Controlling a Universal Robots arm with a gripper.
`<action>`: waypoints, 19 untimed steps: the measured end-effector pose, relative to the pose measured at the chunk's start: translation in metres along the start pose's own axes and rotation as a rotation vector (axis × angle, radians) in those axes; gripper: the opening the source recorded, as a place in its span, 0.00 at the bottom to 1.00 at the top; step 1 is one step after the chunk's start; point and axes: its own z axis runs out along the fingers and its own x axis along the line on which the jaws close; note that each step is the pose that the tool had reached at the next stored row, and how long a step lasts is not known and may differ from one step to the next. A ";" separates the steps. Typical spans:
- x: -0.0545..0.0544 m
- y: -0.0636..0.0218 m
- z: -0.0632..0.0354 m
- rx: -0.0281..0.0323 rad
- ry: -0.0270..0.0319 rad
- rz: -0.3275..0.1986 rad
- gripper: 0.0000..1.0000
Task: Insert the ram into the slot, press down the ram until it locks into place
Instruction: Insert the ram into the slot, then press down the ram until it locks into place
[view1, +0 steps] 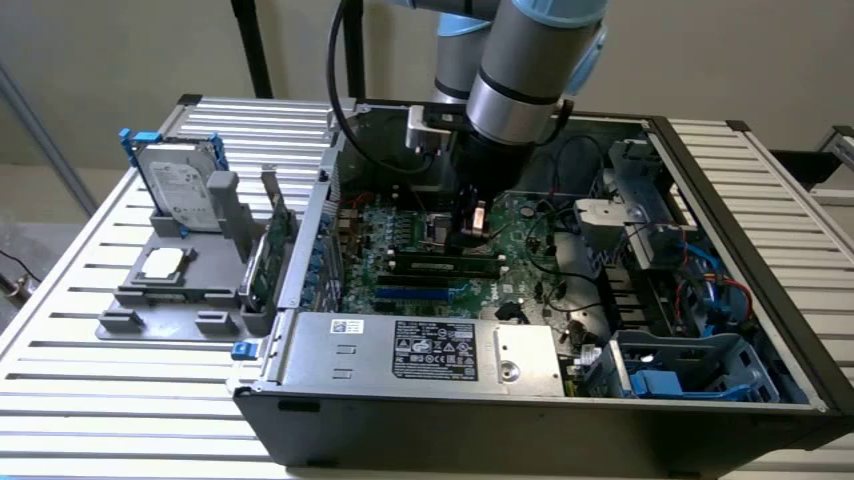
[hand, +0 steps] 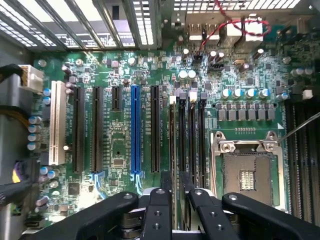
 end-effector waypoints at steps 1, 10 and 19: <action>0.000 0.0002 -0.0009 0.0000 0.0000 0.000 0.22; 0.000 0.0002 -0.0009 0.0000 -0.0001 0.000 0.11; 0.000 0.0002 -0.0009 0.0000 -0.0001 0.000 0.11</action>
